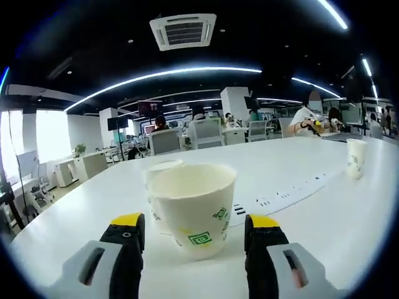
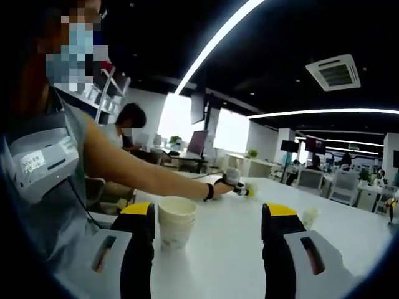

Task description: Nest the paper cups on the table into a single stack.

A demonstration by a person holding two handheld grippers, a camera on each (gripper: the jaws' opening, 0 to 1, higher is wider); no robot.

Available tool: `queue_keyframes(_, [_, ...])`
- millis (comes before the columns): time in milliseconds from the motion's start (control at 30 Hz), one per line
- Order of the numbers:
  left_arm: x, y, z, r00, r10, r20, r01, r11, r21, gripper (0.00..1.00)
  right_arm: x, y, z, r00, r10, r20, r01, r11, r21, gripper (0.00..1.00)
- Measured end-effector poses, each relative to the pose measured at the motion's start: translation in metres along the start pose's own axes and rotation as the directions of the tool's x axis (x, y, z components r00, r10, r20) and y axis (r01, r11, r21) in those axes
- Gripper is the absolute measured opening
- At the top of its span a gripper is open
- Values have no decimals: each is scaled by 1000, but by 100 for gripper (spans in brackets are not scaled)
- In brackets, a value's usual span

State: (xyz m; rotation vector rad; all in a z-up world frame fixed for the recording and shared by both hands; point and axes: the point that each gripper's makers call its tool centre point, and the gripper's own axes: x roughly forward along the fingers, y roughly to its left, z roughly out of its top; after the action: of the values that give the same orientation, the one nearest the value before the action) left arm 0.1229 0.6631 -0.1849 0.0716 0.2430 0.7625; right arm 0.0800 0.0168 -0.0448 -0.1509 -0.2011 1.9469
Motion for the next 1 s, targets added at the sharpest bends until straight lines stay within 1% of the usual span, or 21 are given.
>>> queue_keyframes(33, [5,2,2,1000,0,2,0,1000,-1,68,0,0,0,1000,-1,0,1,1000,0,73])
queue_keyframes(100, [9,7,5,1000,8,3,-8,1000,5,68,0,-1,0,1000,-3,0,3,1000,0,73])
queue_keyframes(267, [3,9,9,1000,13,8,-13,1000,10,63,0,-1,0,1000,-2,-2,2,1000,-3,72])
queue_keyframes(333, [4,11,11,1000,15,10,-15,1000,17,60,1,-1,0,1000,-2,-2,2,1000,-4,72])
queue_keyframes(367, [1,10,11,1000,16,13,-16,1000,19,58,1,-1,0,1000,-3,-2,3,1000,-5,72])
queue_keyframes(400, [-11,3,9,1000,16,17,-17,1000,18,56,1,-1,0,1000,-3,-2,3,1000,-5,72])
queue_keyframes(500, [-20,-2,7,1000,12,20,-13,1000,16,51,1,-1,0,1000,-5,-3,4,1000,-6,72])
queue_keyframes(533, [-27,-7,5,1000,9,18,-9,1000,10,49,1,-1,0,1000,-5,-3,5,1000,-7,72])
queue_keyframes(600, [-28,-7,4,1000,8,17,-8,1000,8,47,1,0,1,1000,-5,-3,5,1000,-8,72])
queue_keyframes(633, [-32,-10,4,1000,6,18,-6,1000,5,47,1,0,1,1000,-5,-2,5,1000,-9,72])
queue_keyframes(667, [-41,-14,3,1000,5,20,-5,1000,4,47,1,0,1,1000,-5,-1,5,1000,-9,72])
queue_keyframes(700, [-44,-16,3,1000,4,22,-4,1000,3,46,1,0,1,1000,-5,-1,5,1000,-9,72])
queue_keyframes(800, [-43,-17,3,1000,-3,24,4,1000,-5,46,0,-1,1,1000,-10,-2,9,1000,-9,72])
queue_keyframes(900, [-48,-19,4,1000,-8,25,8,1000,-3,46,-1,-2,2,1000,-13,0,13,1000,-13,71])
queue_keyframes(1000, [-46,-21,4,1000,-14,27,14,1000,2,46,-1,-2,3,1000,-13,2,13,1000,-15,71])
